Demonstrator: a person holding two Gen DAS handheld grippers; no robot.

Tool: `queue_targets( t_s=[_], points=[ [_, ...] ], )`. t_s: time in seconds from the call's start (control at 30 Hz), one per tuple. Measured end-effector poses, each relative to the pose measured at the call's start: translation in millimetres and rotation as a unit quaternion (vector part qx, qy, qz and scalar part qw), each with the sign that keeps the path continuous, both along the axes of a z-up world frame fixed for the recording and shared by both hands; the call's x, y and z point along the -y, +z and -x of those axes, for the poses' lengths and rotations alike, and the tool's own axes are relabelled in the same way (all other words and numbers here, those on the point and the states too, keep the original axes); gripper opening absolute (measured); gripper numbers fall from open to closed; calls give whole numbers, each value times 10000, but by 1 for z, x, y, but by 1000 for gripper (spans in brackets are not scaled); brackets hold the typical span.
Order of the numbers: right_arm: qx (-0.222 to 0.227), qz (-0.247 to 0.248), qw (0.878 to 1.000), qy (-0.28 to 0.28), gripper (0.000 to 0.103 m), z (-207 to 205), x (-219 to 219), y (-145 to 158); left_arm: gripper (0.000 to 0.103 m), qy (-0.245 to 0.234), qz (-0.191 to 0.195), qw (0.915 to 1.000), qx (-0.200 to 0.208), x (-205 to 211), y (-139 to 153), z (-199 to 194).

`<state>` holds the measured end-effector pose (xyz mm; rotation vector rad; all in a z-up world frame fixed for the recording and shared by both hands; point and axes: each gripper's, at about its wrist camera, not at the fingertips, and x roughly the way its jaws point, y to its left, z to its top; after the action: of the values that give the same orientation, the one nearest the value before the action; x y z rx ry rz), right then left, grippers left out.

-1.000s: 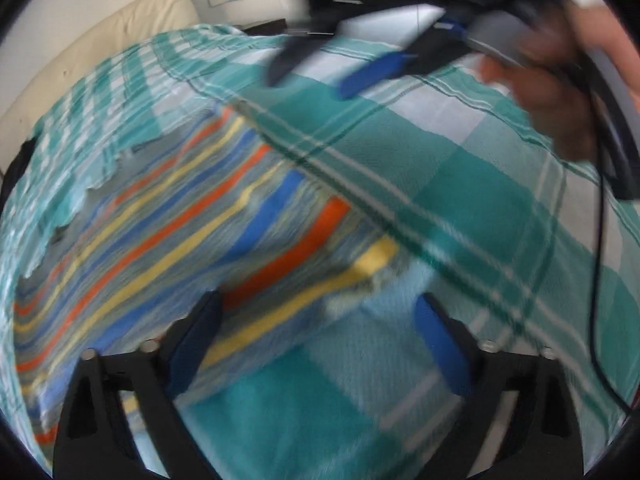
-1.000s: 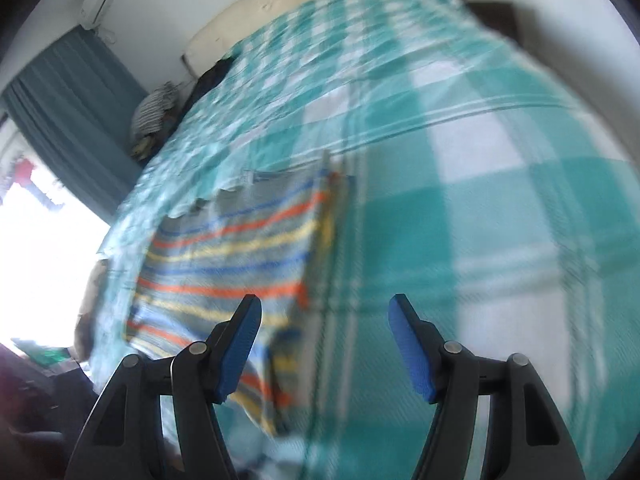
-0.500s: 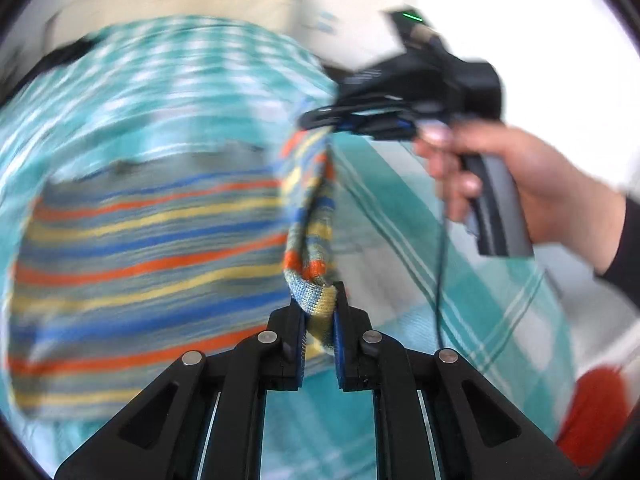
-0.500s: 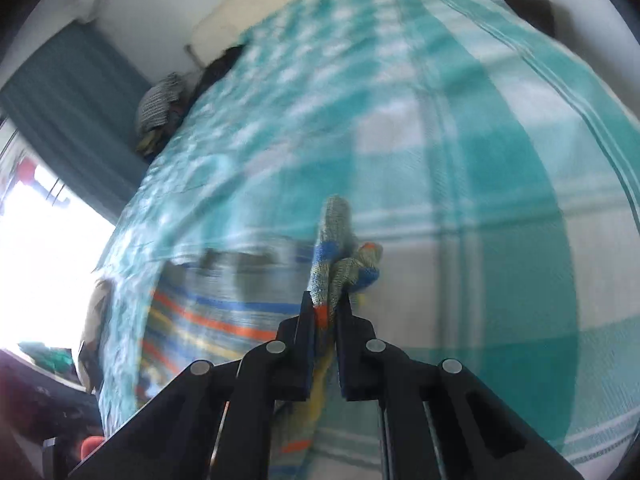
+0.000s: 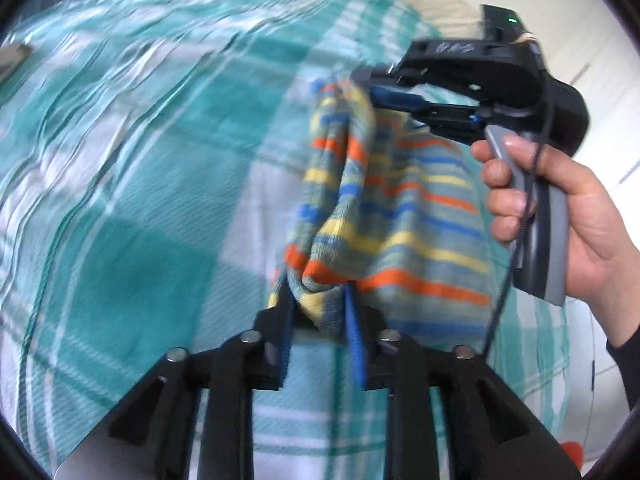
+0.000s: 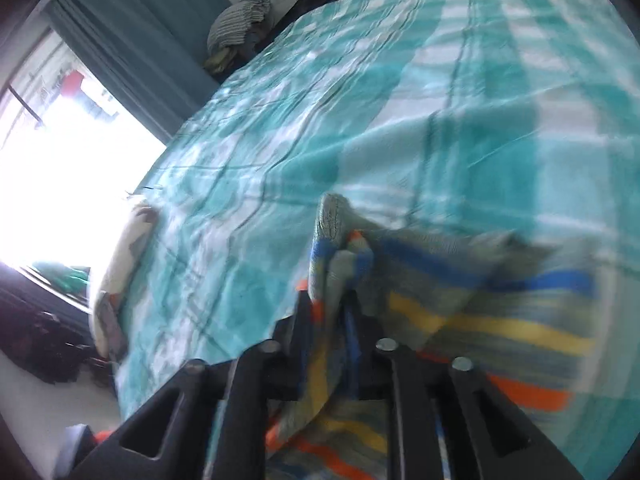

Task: Fold small clothes

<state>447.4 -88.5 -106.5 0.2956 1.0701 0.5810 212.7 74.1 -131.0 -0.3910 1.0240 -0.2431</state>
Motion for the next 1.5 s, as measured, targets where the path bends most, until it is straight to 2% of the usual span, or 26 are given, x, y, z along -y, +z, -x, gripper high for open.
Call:
queue_targets(
  t_s=[0.03,0.07,0.1,0.13,0.2,0.3,0.37,0.4,0.43,0.47,0.5,0.53,0.57,0.6,0.63,0.7,0.73,0.77,0.83,0.87,1.13,1.43,1.5],
  points=[
    [-31,-196,9998,-40,42,3,-1,-3,30,46,94,9999,39,-7,1,4],
    [10,-357,9993,-131,46,7,2,-2,46,118,27,9999,87,-10,5,7],
    [81,-526,9984,-184,46,12,6,1,60,153,-41,9997,165,-12,10,10],
    [166,-630,9976,-219,46,18,13,7,63,175,-65,9993,315,-14,17,14],
    [442,-376,9978,-309,46,34,29,24,70,122,2,9988,472,-14,26,11],
    [1061,441,9934,-73,46,79,52,48,71,-69,-93,9987,488,0,30,-7],
    [1255,773,9888,220,42,113,60,53,70,-136,-439,9982,378,11,25,-29],
    [1272,856,9874,387,41,130,59,50,55,-72,-679,9974,231,15,19,-41],
    [1236,909,9867,542,41,144,58,43,43,33,-922,9957,-7,15,9,-51],
    [1125,956,9866,692,41,158,55,30,37,93,-900,9957,-190,11,2,-57],
    [885,1154,9863,778,41,168,50,8,37,179,-788,9963,-276,6,-4,-63],
    [503,1561,9831,814,38,173,44,-21,37,283,-707,9967,-292,0,-2,-64],
    [259,1844,9791,814,37,178,39,-43,37,323,-745,9962,-317,-2,2,-63],
    [493,1852,9790,697,37,185,39,-46,37,384,-875,9950,-299,-4,10,-58],
    [725,1841,9787,553,37,192,40,-39,40,434,-994,9939,-206,-8,20,-50],
    [739,1698,9824,240,40,200,44,-26,67,395,-1057,9936,-29,-14,33,-36],
    [841,1417,9863,27,45,209,50,-15,71,373,-1175,9924,61,-16,41,-24],
    [936,1238,9878,-103,55,217,54,-7,74,344,-1287,9910,145,-16,48,-15],
    [1168,1103,9865,-331,66,237,61,6,75,238,-1519,9878,261,-14,53,0],
    [1263,1099,9851,-387,67,248,63,10,76,207,-1602,9864,290,-13,57,9],
    [1299,1289,9818,-511,67,302,71,20,77,33,-2089,9756,668,5,82,36],
    [1332,1307,9800,-694,69,333,79,31,78,-57,-2237,9711,824,16,95,44],
    [1334,1326,9796,-711,72,335,80,30,83,-66,-2223,9718,787,15,93,43]
  ],
)
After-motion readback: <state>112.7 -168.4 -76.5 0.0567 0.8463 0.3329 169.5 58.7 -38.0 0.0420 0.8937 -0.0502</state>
